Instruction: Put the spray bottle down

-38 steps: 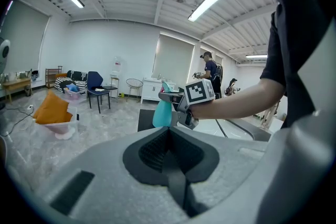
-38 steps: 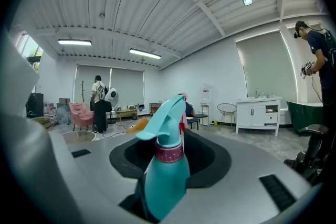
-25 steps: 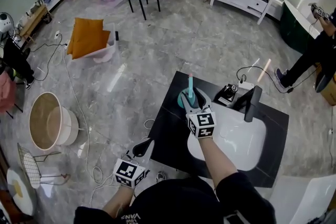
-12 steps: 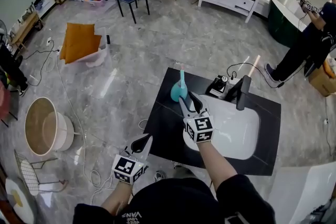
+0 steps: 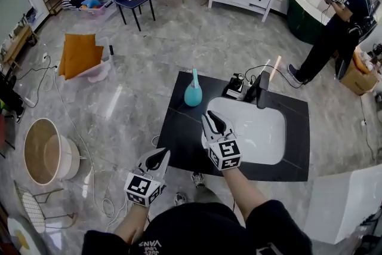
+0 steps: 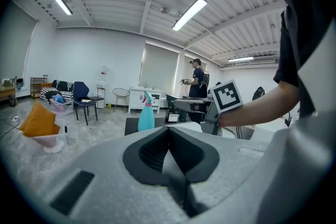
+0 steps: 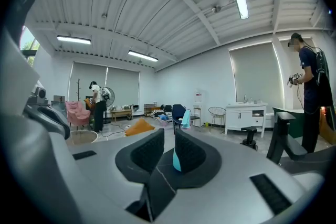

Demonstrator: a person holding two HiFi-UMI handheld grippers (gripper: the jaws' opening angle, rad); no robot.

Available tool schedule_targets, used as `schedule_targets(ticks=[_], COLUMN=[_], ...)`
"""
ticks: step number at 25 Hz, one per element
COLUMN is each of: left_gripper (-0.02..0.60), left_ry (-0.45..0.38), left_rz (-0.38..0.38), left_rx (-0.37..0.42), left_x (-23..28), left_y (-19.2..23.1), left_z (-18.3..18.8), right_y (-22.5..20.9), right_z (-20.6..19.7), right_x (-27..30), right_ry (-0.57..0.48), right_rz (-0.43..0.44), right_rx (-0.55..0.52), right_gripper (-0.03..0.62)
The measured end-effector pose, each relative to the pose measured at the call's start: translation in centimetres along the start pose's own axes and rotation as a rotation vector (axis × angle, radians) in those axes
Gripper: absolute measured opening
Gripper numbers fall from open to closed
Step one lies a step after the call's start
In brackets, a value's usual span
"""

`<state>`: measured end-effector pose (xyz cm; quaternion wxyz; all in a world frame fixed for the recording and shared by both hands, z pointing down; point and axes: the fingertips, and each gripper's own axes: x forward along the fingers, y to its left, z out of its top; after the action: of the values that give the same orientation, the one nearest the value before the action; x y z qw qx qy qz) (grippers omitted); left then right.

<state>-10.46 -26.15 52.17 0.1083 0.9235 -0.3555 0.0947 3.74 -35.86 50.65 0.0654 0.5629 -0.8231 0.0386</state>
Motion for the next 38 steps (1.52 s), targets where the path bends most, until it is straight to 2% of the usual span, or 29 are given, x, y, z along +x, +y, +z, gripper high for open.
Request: schedule_targets(ticks=[7, 16, 21, 27, 38], left_gripper=[0.011, 0.011, 0.011, 0.011, 0.011], left_ry=[-0.035, -0.082, -0.084, -0.072, -0.072], left_rz=[-0.023, -0.026, -0.039, -0.059, -0.055], left_rx=[0.007, 0.004, 0.009, 0.026, 0.012], left_x=[-1.8, -4.1, -5.0, -5.7, -6.7], left_y=[-1.8, -3.1, -4.1, -5.5, -6.0], left_z=[0.7, 1.2, 0.8, 0.6, 0.0], right_y=[2.2, 4.9, 6.8, 7.6, 9.1], right_z=[1.3, 1.8, 0.7, 0.0, -0.9], right_x=[-4.8, -10.1, -12.3, -14.4, -15.4], right_ry=[-0.024, -0.041, -0.017, -0.01, 0.024], right_rz=[0.004, -0.011, 0.006, -0.008, 0.01], right_rx=[0.005, 0.08, 0.086, 0.144, 0.134], right_gripper=[0.002, 0.0, 0.0, 0.0, -0.002])
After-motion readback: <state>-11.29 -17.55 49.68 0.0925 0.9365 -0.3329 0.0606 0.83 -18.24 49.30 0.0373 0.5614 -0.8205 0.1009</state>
